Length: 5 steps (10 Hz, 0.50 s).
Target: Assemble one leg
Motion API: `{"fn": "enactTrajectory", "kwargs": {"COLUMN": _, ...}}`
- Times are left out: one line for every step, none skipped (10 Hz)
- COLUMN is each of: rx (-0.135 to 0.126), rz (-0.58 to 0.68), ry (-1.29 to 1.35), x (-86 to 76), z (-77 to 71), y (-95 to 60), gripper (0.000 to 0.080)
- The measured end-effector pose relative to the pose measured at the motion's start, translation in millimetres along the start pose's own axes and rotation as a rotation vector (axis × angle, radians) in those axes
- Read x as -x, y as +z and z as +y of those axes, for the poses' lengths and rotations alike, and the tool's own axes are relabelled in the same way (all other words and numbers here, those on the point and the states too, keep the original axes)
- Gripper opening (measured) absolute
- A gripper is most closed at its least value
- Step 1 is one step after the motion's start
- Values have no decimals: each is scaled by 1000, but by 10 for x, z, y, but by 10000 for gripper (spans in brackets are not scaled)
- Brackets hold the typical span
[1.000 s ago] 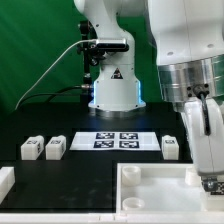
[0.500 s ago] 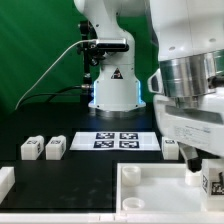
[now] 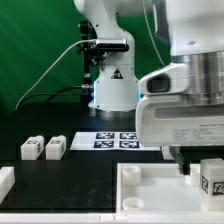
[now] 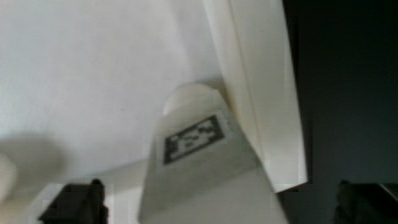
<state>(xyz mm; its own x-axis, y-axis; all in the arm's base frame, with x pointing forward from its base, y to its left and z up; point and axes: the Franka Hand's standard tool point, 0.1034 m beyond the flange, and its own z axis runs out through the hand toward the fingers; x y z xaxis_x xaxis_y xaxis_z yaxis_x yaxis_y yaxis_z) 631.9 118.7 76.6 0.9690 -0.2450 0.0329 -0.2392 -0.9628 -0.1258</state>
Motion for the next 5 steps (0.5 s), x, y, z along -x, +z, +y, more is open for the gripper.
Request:
{"fn": "enactTrajectory", "kwargs": {"rx": 23, "rz": -17, "ry": -169, "x": -13, "z": -63, "y": 24, "gripper": 649}}
{"fn": "enactTrajectory", "kwargs": {"rx": 20, "rz": -16, "ry": -146, "x": -16, "z": -72, "y": 32, "gripper": 649}}
{"fn": "enactTrajectory", "kwargs": {"rx": 21, "rz": -16, "ry": -142, "x": -16, "z": -62, "y": 35, "gripper": 560}}
{"fn": "enactTrajectory", "kwargs": {"rx": 21, "rz": -16, "ry": -91, "x": -14, "z": -64, "y": 36, "gripper": 425}}
{"fn": "enactTrajectory", "kwargs": {"rx": 22, "rz": -15, "ry": 39, "x": -14, "z": -55, "y": 38, "gripper": 425}}
